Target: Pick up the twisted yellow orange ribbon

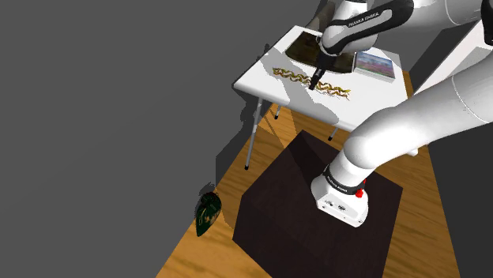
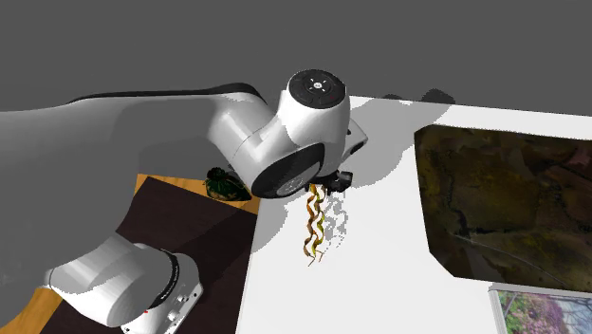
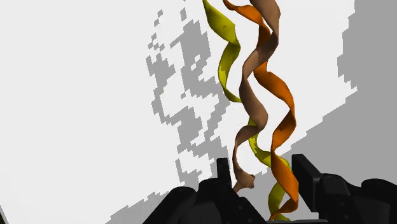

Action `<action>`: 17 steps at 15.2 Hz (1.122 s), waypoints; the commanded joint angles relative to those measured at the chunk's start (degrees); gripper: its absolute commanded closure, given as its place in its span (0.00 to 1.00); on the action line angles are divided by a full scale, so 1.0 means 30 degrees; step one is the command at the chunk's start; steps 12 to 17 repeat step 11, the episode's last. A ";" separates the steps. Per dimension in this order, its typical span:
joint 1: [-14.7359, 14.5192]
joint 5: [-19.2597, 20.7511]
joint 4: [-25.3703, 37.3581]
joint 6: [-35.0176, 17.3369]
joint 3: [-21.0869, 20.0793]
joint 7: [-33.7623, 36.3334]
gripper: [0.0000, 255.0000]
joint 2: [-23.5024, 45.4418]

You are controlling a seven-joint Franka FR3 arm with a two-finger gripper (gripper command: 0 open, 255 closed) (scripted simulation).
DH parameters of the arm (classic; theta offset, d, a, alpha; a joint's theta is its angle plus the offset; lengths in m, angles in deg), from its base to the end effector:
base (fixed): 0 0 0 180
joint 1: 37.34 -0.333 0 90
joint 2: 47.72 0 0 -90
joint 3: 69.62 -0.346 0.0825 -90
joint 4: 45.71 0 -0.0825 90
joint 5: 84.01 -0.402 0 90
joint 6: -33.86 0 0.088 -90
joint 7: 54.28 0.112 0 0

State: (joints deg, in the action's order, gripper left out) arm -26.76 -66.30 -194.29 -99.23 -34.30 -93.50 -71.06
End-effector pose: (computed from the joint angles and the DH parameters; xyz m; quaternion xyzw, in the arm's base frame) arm 0.2923 -0.3060 0.3887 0.9973 0.0584 0.0330 0.0308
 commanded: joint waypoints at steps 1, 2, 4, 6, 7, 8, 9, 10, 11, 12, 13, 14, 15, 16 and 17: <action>0.0041 0.0008 0.0312 0.0661 -0.0198 0.0067 1.00 -0.0354; 0.0063 0.0013 0.0457 0.0971 -0.0288 0.0092 1.00 -0.0524; 0.0102 0.0009 0.0759 0.1584 -0.0466 0.0132 1.00 -0.0841; 0.0128 -0.0008 0.1077 0.2186 -0.0636 0.0164 1.00 -0.1131; 0.0138 -0.0021 0.1241 0.2484 -0.0719 0.0177 1.00 -0.1267; 0.0147 -0.0037 0.1410 0.2778 -0.0802 0.0187 1.00 -0.1395; 0.0154 -0.0055 0.1582 0.3071 -0.0883 0.0196 1.00 -0.1518; 0.0157 -0.0057 0.1605 0.3118 -0.0897 0.0198 1.00 -0.1541; 0.0156 -0.0058 0.1608 0.3116 -0.0896 0.0197 1.00 -0.1537; 0.0156 -0.0058 0.1608 0.3116 -0.0896 0.0197 1.00 -0.1537; 0.0156 -0.0058 0.1608 0.3116 -0.0896 0.0197 1.00 -0.1537; 0.0156 -0.0058 0.1608 0.3116 -0.0896 0.0197 1.00 -0.1537; 0.0156 -0.0058 0.1608 0.3116 -0.0896 0.0197 1.00 -0.1537; 0.0156 -0.0058 0.1608 0.3116 -0.0896 0.0197 1.00 -0.1537; 0.0156 -0.0058 0.1608 0.3116 -0.0896 0.0197 1.00 -0.1537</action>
